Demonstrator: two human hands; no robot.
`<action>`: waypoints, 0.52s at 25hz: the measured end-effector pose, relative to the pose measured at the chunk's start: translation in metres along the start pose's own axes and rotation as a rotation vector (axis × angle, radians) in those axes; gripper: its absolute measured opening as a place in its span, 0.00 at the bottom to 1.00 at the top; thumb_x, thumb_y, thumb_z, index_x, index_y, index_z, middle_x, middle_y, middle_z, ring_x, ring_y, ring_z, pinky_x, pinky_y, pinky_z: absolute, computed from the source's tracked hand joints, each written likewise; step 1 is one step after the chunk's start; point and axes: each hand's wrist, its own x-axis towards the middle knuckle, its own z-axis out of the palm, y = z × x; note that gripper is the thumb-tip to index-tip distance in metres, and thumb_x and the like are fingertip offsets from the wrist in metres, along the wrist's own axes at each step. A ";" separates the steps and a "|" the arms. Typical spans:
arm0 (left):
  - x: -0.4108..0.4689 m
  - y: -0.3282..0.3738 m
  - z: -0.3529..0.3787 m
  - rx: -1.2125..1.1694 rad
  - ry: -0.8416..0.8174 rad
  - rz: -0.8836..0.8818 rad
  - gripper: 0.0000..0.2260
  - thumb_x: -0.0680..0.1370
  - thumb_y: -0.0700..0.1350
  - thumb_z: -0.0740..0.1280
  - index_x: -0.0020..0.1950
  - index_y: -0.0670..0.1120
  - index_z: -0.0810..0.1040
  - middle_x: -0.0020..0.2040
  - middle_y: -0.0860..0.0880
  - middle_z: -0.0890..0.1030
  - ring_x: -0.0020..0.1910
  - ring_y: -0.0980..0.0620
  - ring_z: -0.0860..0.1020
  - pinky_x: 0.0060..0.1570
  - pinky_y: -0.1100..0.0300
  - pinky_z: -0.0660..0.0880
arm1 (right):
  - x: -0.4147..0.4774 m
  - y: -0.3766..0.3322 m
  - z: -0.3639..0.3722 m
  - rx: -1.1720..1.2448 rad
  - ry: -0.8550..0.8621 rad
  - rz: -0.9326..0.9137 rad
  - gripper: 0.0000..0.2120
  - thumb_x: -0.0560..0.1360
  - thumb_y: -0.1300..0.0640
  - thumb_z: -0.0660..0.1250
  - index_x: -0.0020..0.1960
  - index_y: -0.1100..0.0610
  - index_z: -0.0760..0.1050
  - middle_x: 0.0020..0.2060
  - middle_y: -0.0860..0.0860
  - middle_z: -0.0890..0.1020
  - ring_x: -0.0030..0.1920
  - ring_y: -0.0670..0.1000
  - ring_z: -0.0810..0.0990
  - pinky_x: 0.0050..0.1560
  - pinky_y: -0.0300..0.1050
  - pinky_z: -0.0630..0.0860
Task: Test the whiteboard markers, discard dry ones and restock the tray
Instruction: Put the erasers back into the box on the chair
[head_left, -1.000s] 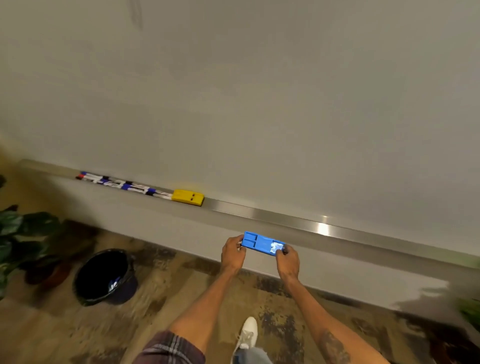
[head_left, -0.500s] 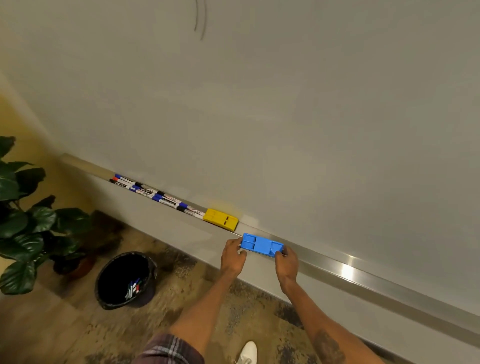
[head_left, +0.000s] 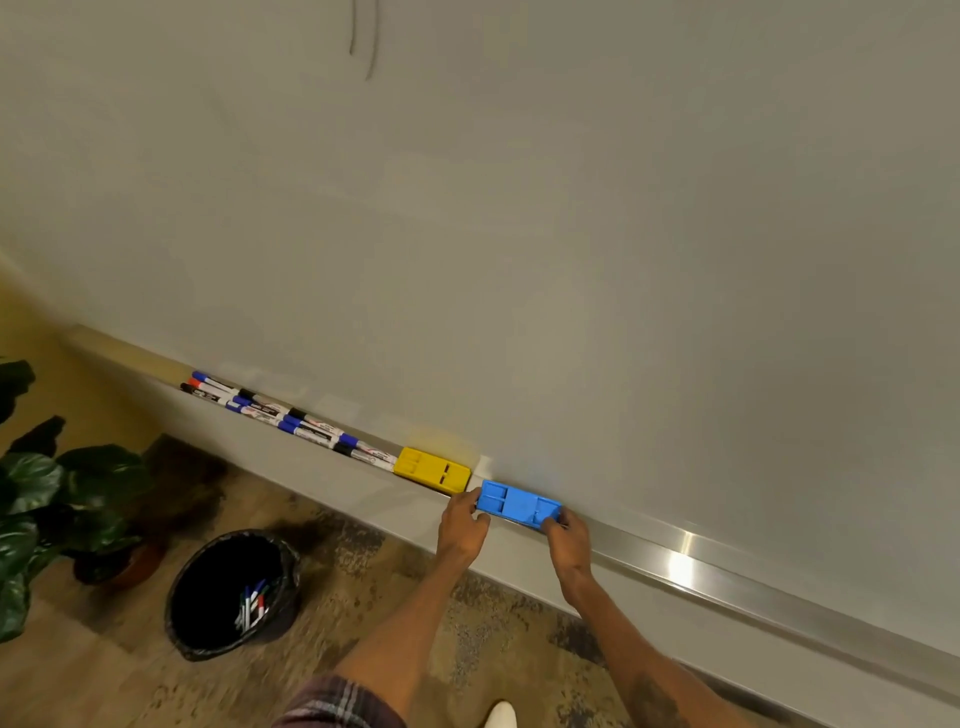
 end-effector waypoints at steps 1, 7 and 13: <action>0.004 -0.001 0.000 0.014 -0.005 0.001 0.23 0.80 0.36 0.64 0.74 0.46 0.69 0.72 0.46 0.71 0.67 0.47 0.73 0.68 0.53 0.71 | 0.002 -0.001 0.001 0.008 -0.016 0.001 0.09 0.77 0.66 0.62 0.53 0.59 0.78 0.47 0.54 0.82 0.47 0.50 0.80 0.45 0.40 0.76; 0.024 -0.005 0.003 0.094 -0.061 -0.050 0.22 0.81 0.40 0.64 0.75 0.46 0.68 0.72 0.45 0.72 0.71 0.45 0.70 0.70 0.52 0.68 | 0.016 0.000 0.010 0.011 -0.045 0.037 0.11 0.77 0.66 0.63 0.59 0.62 0.77 0.51 0.55 0.81 0.52 0.52 0.80 0.52 0.44 0.77; 0.040 -0.007 -0.001 0.188 -0.110 -0.027 0.20 0.81 0.42 0.63 0.74 0.45 0.70 0.71 0.44 0.74 0.69 0.45 0.72 0.69 0.53 0.69 | 0.027 0.010 0.023 -0.037 0.002 0.030 0.10 0.77 0.66 0.64 0.57 0.63 0.78 0.49 0.56 0.82 0.50 0.53 0.80 0.46 0.39 0.76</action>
